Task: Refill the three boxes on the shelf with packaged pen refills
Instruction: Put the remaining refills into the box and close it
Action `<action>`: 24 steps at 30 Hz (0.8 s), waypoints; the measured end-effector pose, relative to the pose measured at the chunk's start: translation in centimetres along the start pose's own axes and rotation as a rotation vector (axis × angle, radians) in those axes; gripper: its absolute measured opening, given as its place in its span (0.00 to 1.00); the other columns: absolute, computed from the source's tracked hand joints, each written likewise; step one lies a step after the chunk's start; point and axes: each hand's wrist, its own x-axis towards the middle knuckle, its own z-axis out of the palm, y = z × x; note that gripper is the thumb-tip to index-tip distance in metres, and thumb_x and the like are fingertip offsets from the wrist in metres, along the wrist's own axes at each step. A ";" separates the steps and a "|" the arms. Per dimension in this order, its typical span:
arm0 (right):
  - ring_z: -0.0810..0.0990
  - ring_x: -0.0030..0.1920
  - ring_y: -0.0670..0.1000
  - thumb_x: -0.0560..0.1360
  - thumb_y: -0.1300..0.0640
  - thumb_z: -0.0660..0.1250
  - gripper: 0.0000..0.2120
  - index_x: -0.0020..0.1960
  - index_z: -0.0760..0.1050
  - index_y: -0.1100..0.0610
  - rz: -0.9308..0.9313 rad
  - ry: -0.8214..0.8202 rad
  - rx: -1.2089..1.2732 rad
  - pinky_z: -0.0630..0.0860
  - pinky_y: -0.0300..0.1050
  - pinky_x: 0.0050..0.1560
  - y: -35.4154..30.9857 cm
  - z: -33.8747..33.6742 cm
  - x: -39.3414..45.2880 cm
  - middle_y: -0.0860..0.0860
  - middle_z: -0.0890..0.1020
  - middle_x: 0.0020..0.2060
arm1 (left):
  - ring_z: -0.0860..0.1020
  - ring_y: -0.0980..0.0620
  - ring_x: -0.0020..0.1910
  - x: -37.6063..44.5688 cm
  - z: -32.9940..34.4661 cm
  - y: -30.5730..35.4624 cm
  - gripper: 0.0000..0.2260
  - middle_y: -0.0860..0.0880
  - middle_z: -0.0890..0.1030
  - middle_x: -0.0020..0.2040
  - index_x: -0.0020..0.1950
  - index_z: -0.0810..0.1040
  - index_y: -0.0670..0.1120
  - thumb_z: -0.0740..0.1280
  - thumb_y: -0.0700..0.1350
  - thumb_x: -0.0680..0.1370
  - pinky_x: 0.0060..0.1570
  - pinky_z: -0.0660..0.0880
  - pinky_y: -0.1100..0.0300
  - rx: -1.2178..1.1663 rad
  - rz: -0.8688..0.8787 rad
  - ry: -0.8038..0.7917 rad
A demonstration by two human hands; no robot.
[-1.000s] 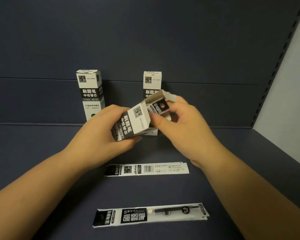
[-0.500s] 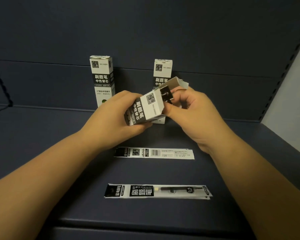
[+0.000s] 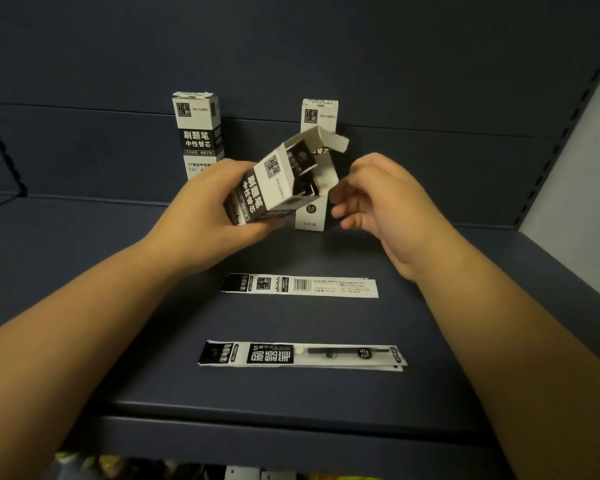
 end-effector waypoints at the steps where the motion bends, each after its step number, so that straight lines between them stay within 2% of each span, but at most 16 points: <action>1: 0.80 0.38 0.48 0.80 0.60 0.60 0.07 0.46 0.75 0.53 0.014 -0.010 -0.122 0.75 0.44 0.40 0.2 -0.1 0.1 0.50 0.82 0.39 | 0.72 0.72 0.53 -0.1 -0.1 0.0 0.24 0.67 0.72 0.51 0.62 0.69 0.60 0.75 0.56 0.70 0.49 0.67 0.78 -0.006 -0.011 0.003; 3: 0.81 0.41 0.44 0.78 0.54 0.67 0.03 0.50 0.79 0.50 -0.002 -0.139 -0.562 0.76 0.41 0.43 0.8 -0.5 0.0 0.45 0.83 0.43 | 0.72 0.73 0.54 -0.1 -0.2 0.0 0.24 0.66 0.73 0.52 0.62 0.70 0.60 0.75 0.55 0.70 0.50 0.67 0.79 -0.024 -0.023 0.003; 5: 0.81 0.47 0.41 0.74 0.43 0.73 0.16 0.58 0.81 0.48 0.007 -0.365 -0.926 0.78 0.40 0.50 1.2 -0.5 -0.3 0.43 0.83 0.49 | 0.72 0.73 0.53 -0.3 -0.2 0.0 0.23 0.65 0.74 0.52 0.62 0.70 0.60 0.76 0.54 0.70 0.50 0.66 0.79 -0.032 -0.011 -0.009; 6: 0.80 0.49 0.40 0.71 0.39 0.74 0.23 0.62 0.80 0.47 0.028 -0.438 -0.994 0.78 0.40 0.53 1.4 -0.4 -0.4 0.42 0.83 0.51 | 0.72 0.73 0.53 -0.3 -0.1 0.0 0.23 0.65 0.74 0.51 0.62 0.71 0.59 0.76 0.54 0.70 0.50 0.66 0.79 -0.028 0.000 -0.014; 8: 0.78 0.48 0.37 0.69 0.37 0.76 0.29 0.66 0.78 0.47 0.051 -0.521 -1.024 0.76 0.37 0.52 1.6 -0.1 -0.6 0.40 0.81 0.51 | 0.72 0.73 0.53 -0.4 -0.1 0.1 0.24 0.65 0.74 0.52 0.62 0.71 0.59 0.74 0.57 0.70 0.51 0.65 0.79 -0.026 0.012 -0.016; 10: 0.77 0.43 0.37 0.69 0.39 0.77 0.27 0.65 0.79 0.47 0.072 -0.552 -1.024 0.72 0.35 0.46 1.7 0.0 -0.7 0.40 0.80 0.48 | 0.72 0.74 0.54 -0.4 -0.2 0.2 0.25 0.66 0.74 0.52 0.63 0.71 0.59 0.71 0.61 0.68 0.51 0.66 0.79 -0.039 0.005 -0.009; 12: 0.77 0.38 0.40 0.71 0.44 0.77 0.22 0.63 0.80 0.47 0.092 -0.569 -0.974 0.73 0.38 0.43 1.8 0.0 -0.6 0.44 0.83 0.45 | 0.71 0.75 0.54 -0.4 -0.2 0.3 0.26 0.67 0.73 0.53 0.63 0.70 0.59 0.70 0.62 0.67 0.51 0.65 0.80 -0.047 -0.002 -0.004; 14: 0.76 0.35 0.43 0.73 0.47 0.76 0.14 0.57 0.82 0.48 0.104 -0.596 -0.920 0.74 0.41 0.41 1.7 0.1 -0.7 0.48 0.83 0.40 | 0.71 0.75 0.54 -0.4 -0.1 0.3 0.25 0.67 0.73 0.53 0.63 0.70 0.59 0.72 0.59 0.69 0.51 0.65 0.80 -0.045 -0.005 -0.001; 16: 0.74 0.33 0.43 0.74 0.48 0.75 0.08 0.52 0.83 0.47 0.102 -0.617 -0.924 0.71 0.40 0.38 1.7 0.0 -0.8 0.48 0.81 0.37 | 0.71 0.75 0.54 -0.4 -0.1 0.2 0.24 0.67 0.73 0.52 0.63 0.70 0.59 0.75 0.55 0.70 0.51 0.65 0.80 -0.037 -0.005 -0.001; 20: 0.75 0.33 0.41 0.75 0.47 0.74 0.08 0.53 0.83 0.48 0.070 -0.614 -0.969 0.68 0.35 0.36 1.5 0.0 -1.0 0.43 0.80 0.36 | 0.71 0.74 0.54 -0.4 -0.1 0.1 0.24 0.68 0.73 0.53 0.63 0.70 0.60 0.75 0.55 0.70 0.51 0.66 0.79 -0.034 -0.011 -0.012; 24: 0.77 0.35 0.40 0.75 0.49 0.75 0.08 0.53 0.83 0.48 0.070 -0.620 -0.959 0.71 0.34 0.39 1.4 0.0 -1.0 0.42 0.81 0.38 | 0.72 0.72 0.55 -0.4 -0.1 -0.2 0.25 0.66 0.74 0.54 0.64 0.71 0.59 0.77 0.52 0.70 0.51 0.67 0.79 -0.032 -0.028 -0.007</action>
